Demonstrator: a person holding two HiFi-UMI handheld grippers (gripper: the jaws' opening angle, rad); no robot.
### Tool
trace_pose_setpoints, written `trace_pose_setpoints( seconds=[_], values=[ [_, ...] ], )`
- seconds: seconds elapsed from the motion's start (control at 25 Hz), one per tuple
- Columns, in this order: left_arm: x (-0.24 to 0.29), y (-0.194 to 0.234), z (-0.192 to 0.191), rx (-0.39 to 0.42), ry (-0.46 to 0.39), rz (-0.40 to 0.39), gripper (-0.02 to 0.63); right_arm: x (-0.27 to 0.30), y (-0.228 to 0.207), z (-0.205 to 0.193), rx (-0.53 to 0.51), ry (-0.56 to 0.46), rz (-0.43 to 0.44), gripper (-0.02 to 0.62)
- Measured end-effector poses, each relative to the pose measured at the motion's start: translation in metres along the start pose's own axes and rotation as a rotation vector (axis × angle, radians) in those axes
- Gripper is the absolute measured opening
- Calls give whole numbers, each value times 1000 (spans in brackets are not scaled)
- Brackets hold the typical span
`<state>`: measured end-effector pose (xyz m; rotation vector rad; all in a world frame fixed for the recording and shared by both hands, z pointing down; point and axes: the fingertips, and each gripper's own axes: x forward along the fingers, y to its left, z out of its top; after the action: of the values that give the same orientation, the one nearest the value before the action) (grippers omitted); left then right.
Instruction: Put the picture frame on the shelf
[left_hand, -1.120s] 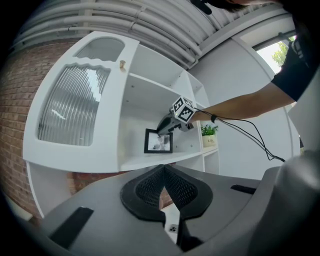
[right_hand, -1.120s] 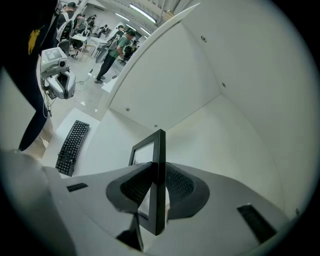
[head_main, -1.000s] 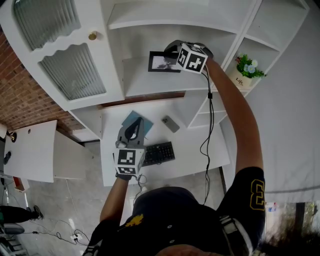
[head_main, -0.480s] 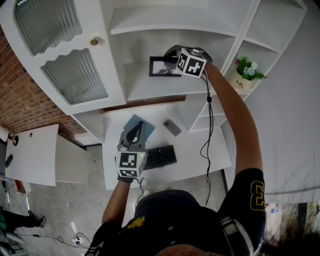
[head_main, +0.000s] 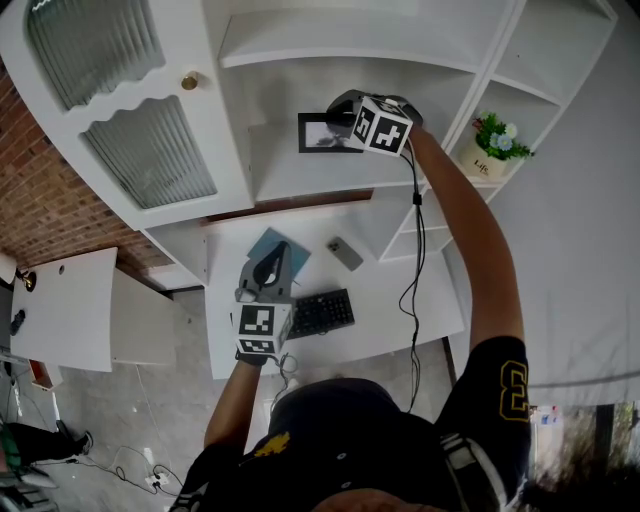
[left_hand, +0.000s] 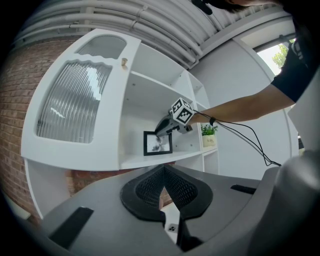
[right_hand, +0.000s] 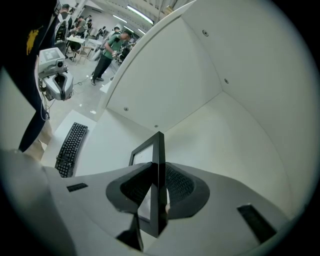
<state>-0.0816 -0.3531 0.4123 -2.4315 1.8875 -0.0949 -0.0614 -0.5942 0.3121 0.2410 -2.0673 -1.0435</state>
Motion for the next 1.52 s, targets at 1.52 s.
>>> trace_pose_setpoints(
  seconds=[1.52],
  values=[
    [-17,13,17,-7,-60,13,18,2,-4,-2,-35,40,-77,95]
  ],
)
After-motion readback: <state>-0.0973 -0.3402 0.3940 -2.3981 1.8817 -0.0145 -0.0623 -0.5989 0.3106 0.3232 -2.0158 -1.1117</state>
